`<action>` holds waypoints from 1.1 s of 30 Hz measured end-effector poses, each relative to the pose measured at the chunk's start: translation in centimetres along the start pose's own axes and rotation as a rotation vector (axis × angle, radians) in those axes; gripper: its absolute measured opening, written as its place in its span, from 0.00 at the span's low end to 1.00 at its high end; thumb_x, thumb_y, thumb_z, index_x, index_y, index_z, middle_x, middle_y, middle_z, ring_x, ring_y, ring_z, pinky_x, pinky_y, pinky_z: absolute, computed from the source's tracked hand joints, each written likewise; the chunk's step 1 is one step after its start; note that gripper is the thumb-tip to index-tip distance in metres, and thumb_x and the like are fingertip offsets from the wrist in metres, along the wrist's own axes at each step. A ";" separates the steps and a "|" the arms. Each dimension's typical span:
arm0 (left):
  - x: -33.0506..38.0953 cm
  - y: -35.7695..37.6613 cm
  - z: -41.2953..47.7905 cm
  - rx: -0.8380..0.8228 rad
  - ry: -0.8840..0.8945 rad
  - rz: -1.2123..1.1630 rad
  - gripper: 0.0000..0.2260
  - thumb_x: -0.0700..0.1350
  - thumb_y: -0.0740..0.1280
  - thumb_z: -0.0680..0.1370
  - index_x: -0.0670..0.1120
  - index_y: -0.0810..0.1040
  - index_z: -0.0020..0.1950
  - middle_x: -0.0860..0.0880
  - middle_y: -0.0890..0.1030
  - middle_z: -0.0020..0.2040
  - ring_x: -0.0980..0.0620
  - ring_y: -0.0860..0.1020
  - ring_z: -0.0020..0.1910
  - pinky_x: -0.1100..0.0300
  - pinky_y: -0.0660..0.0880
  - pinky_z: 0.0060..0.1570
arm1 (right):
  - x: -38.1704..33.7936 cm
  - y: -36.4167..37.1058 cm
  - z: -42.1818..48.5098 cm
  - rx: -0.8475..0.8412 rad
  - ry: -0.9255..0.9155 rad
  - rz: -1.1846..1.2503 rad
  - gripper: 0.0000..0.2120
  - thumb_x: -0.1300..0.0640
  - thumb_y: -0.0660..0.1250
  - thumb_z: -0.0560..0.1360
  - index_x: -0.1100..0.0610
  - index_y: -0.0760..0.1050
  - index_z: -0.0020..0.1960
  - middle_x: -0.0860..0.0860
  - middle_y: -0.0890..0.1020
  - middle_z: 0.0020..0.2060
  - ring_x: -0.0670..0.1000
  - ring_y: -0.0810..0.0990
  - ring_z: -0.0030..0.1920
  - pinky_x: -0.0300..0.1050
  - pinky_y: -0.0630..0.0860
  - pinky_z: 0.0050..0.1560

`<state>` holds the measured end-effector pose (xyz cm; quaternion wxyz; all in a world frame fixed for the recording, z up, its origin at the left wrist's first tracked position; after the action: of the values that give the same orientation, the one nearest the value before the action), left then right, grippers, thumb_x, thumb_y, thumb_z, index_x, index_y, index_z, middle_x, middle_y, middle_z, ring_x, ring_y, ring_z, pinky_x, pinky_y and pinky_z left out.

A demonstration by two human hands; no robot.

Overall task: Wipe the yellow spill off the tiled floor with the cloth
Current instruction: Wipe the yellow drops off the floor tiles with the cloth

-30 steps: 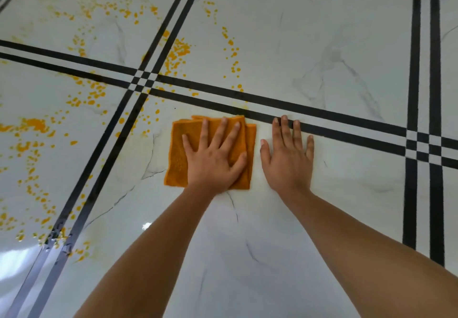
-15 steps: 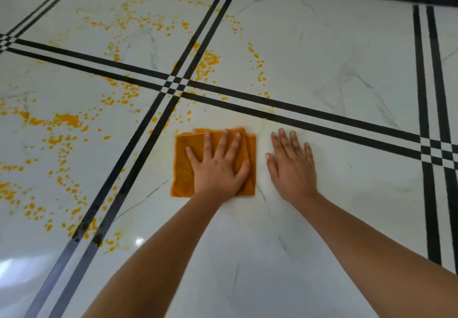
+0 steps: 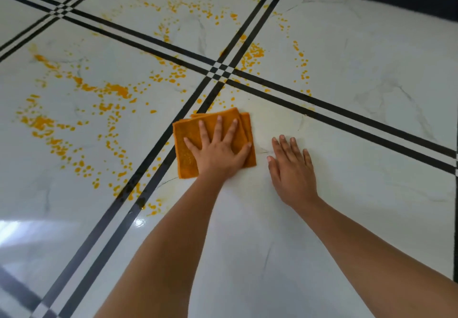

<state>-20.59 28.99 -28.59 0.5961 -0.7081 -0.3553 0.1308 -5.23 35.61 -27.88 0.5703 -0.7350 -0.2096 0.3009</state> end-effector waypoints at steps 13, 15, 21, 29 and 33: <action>-1.3 0.3 -2.5 0.003 0.043 0.049 0.28 0.69 0.41 0.75 0.65 0.37 0.73 0.54 0.38 0.77 0.41 0.33 0.73 0.30 0.35 0.64 | -0.7 1.2 -0.1 0.044 -0.031 -0.016 0.30 0.43 0.37 0.77 0.52 0.51 0.76 0.52 0.53 0.76 0.52 0.47 0.76 0.51 0.43 0.73; -1.6 1.0 -5.0 0.007 0.064 0.072 0.28 0.69 0.40 0.74 0.65 0.34 0.72 0.54 0.37 0.77 0.41 0.32 0.73 0.31 0.35 0.65 | -0.5 1.1 -0.3 0.008 -0.042 -0.035 0.27 0.44 0.40 0.79 0.52 0.49 0.76 0.51 0.51 0.76 0.52 0.46 0.76 0.50 0.42 0.73; -4.1 1.2 -7.1 0.004 0.087 0.108 0.28 0.70 0.39 0.73 0.68 0.33 0.70 0.55 0.38 0.77 0.43 0.33 0.73 0.32 0.34 0.65 | -1.9 1.2 0.0 0.027 -0.133 -0.027 0.30 0.42 0.39 0.77 0.53 0.53 0.76 0.52 0.56 0.75 0.54 0.50 0.76 0.50 0.44 0.72; -6.7 2.3 -14.5 0.007 0.043 0.103 0.28 0.70 0.40 0.74 0.68 0.34 0.71 0.55 0.38 0.76 0.43 0.30 0.72 0.33 0.32 0.65 | -4.8 1.6 -0.5 0.001 -0.234 -0.032 0.32 0.40 0.37 0.76 0.53 0.53 0.76 0.53 0.55 0.75 0.54 0.49 0.76 0.50 0.43 0.71; -10.7 0.5 -10.5 0.073 -0.142 0.028 0.28 0.70 0.41 0.72 0.69 0.39 0.71 0.56 0.43 0.77 0.43 0.36 0.74 0.31 0.37 0.65 | -7.0 2.5 -1.0 -0.001 -0.289 -0.019 0.31 0.41 0.40 0.76 0.54 0.57 0.75 0.53 0.59 0.74 0.55 0.54 0.75 0.51 0.46 0.71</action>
<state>-21.69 13.99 -28.90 0.5928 -0.6797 -0.3820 0.2018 -9.74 29.65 -28.68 0.5367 -0.6823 -0.2966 0.3981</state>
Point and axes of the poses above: each hand's wrist, its own z-axis towards the middle knuckle, its own y-axis out of the palm, x = y × z, the point moved 3 cm from there along z, towards the middle knuckle
